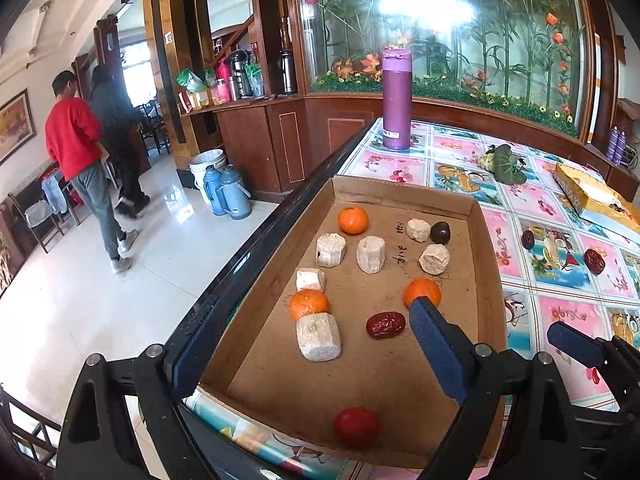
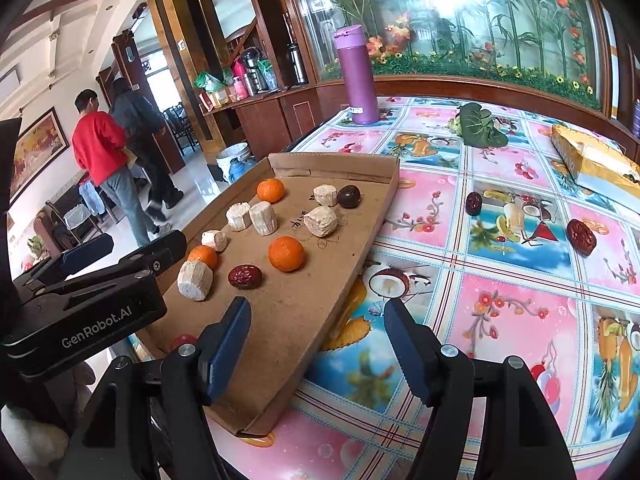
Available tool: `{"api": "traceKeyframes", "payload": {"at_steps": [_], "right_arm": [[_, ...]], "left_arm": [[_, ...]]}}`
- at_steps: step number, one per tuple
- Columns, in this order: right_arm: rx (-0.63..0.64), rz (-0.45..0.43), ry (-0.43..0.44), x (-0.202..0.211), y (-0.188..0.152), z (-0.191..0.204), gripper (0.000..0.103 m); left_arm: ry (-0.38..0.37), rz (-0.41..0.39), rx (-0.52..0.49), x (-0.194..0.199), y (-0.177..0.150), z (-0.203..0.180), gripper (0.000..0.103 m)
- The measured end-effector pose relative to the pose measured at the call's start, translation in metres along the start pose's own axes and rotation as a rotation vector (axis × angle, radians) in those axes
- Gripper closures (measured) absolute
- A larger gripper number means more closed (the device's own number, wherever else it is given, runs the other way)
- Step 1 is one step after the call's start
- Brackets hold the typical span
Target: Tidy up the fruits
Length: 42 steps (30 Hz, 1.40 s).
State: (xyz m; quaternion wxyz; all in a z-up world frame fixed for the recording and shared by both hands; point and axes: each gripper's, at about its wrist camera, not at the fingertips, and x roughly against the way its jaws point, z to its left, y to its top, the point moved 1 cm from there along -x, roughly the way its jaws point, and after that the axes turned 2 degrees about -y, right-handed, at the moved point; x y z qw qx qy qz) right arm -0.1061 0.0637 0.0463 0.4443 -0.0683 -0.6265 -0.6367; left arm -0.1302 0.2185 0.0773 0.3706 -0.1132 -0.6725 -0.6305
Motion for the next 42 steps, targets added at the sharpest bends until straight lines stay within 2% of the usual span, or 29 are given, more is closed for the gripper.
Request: {"api": "traceKeyframes", "payload": {"at_steps": [18, 25, 29, 31, 34, 40, 42], "right_arm": [[-0.012, 0.014, 0.01, -0.002, -0.004, -0.002, 0.027], [-0.032, 0.003, 0.011, 0.003, -0.004, -0.012, 0.026], [-0.03, -0.012, 0.015, 0.008, -0.006, -0.013, 0.026], [-0.018, -0.022, 0.012, 0.01, -0.007, -0.011, 0.025], [0.002, -0.036, 0.005, 0.013, -0.008, -0.007, 0.024], [0.07, -0.075, -0.025, 0.022, -0.012, 0.008, 0.02], [0.097, -0.091, -0.042, 0.025, -0.013, 0.014, 0.018]], "left_arm": [[-0.005, 0.004, -0.032, 0.0, 0.001, -0.014, 0.011], [0.022, -0.136, 0.039, 0.028, 0.006, -0.01, 0.011], [0.085, -0.216, 0.093, 0.048, 0.009, -0.002, 0.003], [0.087, -0.249, 0.101, 0.056, 0.008, 0.001, 0.001], [0.051, -0.236, 0.071, 0.058, 0.008, 0.0, 0.0], [0.07, -0.199, 0.044, 0.053, 0.003, -0.004, 0.0], [0.044, -0.161, 0.048, 0.048, 0.003, -0.002, 0.0]]}}
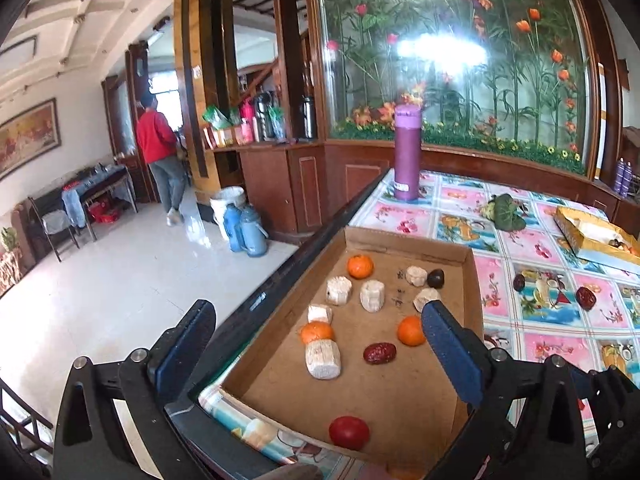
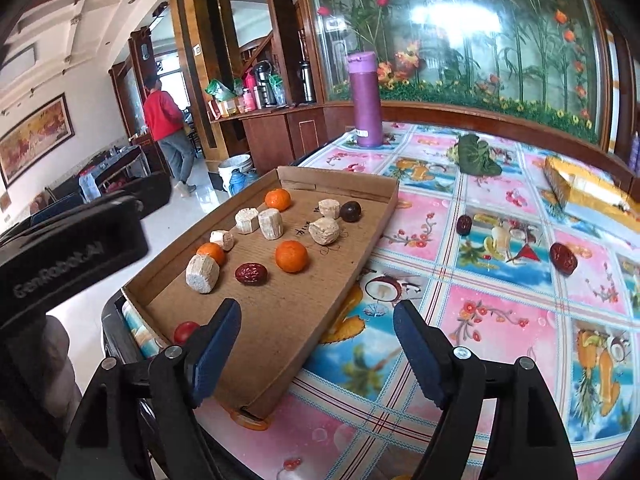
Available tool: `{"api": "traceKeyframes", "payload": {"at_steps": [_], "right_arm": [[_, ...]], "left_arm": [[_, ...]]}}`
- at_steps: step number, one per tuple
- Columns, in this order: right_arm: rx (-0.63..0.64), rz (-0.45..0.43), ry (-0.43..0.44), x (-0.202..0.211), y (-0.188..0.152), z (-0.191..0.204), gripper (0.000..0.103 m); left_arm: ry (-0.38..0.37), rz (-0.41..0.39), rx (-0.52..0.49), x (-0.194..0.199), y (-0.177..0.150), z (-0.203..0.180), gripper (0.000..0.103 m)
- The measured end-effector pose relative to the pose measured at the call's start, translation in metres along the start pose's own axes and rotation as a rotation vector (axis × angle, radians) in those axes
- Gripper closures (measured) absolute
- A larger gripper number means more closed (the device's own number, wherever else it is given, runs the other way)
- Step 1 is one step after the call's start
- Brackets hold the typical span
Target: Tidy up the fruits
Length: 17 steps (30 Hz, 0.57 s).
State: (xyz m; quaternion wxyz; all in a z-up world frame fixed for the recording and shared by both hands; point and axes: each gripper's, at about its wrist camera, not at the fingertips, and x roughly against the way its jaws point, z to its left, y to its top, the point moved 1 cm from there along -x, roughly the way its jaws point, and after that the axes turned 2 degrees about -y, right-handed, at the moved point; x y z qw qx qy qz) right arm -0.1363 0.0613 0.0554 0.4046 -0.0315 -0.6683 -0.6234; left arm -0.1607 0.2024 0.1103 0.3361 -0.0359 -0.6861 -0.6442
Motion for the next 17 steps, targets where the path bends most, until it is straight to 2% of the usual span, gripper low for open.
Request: {"api": "traceKeyframes", "payload": {"at_steps": [3, 6, 11, 17], "right_arm": [[0.042, -0.016, -0.021, 0.002, 0.0, 0.008, 0.016], [0.067, -0.015, -0.037, 0.0, -0.001, 0.014, 0.015], [0.097, -0.001, -0.021, -0.002, -0.004, 0.018, 0.015], [0.01, -0.001, -0.046, 0.001, 0.003, -0.008, 0.015]], "left_arm": [[-0.017, 0.041, 0.025, -0.007, -0.002, 0.006, 0.0], [0.006, 0.052, 0.024, -0.011, -0.004, 0.01, 0.0], [-0.005, 0.054, 0.007, -0.015, 0.002, 0.011, 0.0], [-0.077, 0.101, 0.023, -0.023, 0.014, 0.0, 0.0]]}}
